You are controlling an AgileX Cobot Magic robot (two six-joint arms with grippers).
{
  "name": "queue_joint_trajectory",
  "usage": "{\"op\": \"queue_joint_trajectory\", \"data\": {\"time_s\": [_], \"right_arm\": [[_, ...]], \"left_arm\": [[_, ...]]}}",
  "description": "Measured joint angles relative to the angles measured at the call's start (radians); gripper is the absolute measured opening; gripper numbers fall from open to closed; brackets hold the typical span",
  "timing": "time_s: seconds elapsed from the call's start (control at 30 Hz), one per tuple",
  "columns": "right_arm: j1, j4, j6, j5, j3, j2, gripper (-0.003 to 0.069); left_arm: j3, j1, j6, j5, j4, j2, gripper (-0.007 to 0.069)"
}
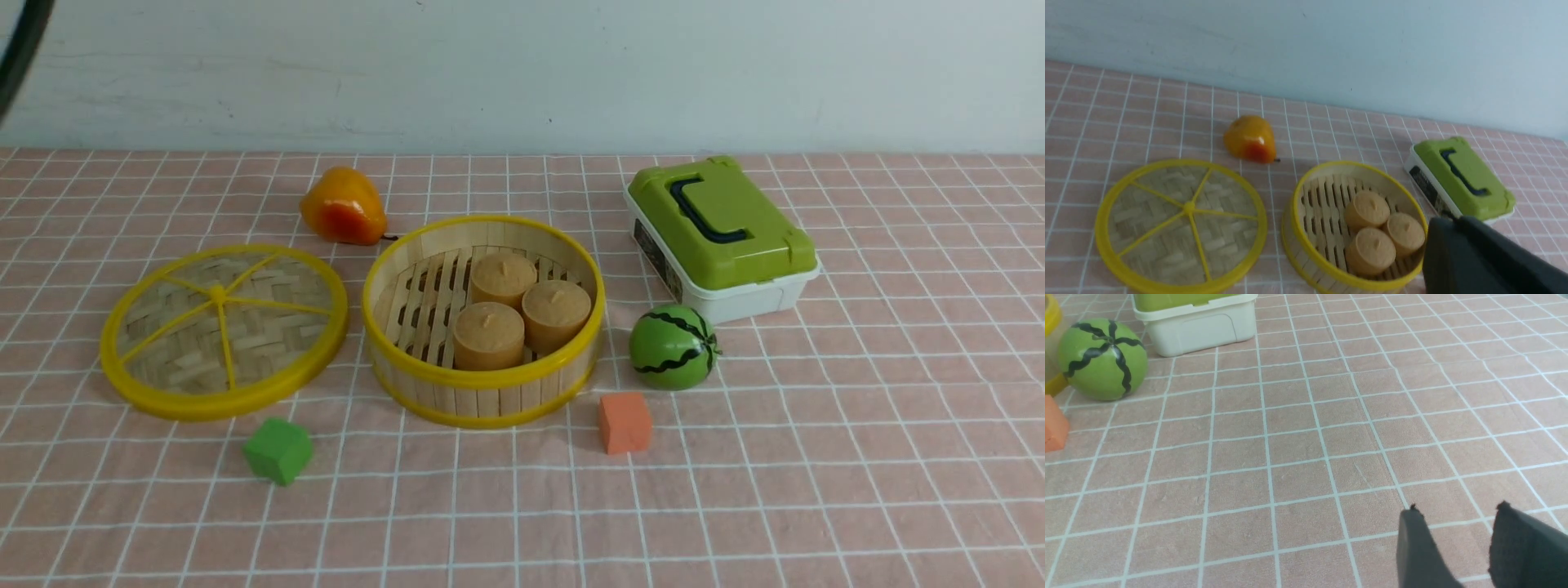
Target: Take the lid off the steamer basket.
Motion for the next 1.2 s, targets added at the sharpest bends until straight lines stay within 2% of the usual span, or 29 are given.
{"op": "queue_joint_trajectory", "data": {"time_s": [0.17, 0.23, 0.4, 0.7, 0.8, 0.83, 0.97, 1.0, 1.03, 1.1, 1.13, 1.2], "right_arm": [[0.0, 0.0, 0.0, 0.0, 0.0, 0.0, 0.0241], [0.0, 0.0, 0.0, 0.0, 0.0, 0.0, 0.0241], [0.0, 0.0, 0.0, 0.0, 0.0, 0.0, 0.0241], [0.0, 0.0, 0.0, 0.0, 0.0, 0.0, 0.0241], [0.0, 0.0, 0.0, 0.0, 0.0, 0.0, 0.0241], [0.0, 0.0, 0.0, 0.0, 0.0, 0.0, 0.0241], [0.0, 0.0, 0.0, 0.0, 0.0, 0.0, 0.0241], [0.0, 0.0, 0.0, 0.0, 0.0, 0.0, 0.0241], [0.0, 0.0, 0.0, 0.0, 0.0, 0.0, 0.0241], [0.0, 0.0, 0.0, 0.0, 0.0, 0.0, 0.0241], [0.0, 0.0, 0.0, 0.0, 0.0, 0.0, 0.0241], [0.0, 0.0, 0.0, 0.0, 0.0, 0.0, 0.0241]], "left_arm": [[0.242, 0.0, 0.016, -0.018, -0.012, -0.203, -0.0013], [0.397, 0.0, 0.025, -0.019, -0.017, -0.31, -0.0013], [0.56, 0.0, 0.031, -0.013, -0.02, -0.411, -0.0013], [0.633, 0.0, 0.052, -0.012, -0.023, -0.459, -0.0013], [0.619, 0.0, 0.129, -0.019, -0.021, -0.476, -0.0013], [0.599, -0.008, 0.199, -0.031, -0.021, -0.496, -0.0013], [0.604, -0.041, 0.333, -0.163, -0.02, -0.571, -0.0013], [0.646, -0.043, 0.371, -0.282, -0.009, -0.629, -0.0013], [0.653, -0.044, 0.374, -0.297, -0.006, -0.636, -0.0013], [0.718, -0.044, 0.385, -0.424, 0.021, -0.693, -0.0013], [0.808, -0.033, 0.385, -0.566, 0.053, -0.757, -0.0013], [0.903, -0.008, 0.351, -0.675, 0.066, -0.814, -0.0013]]}}
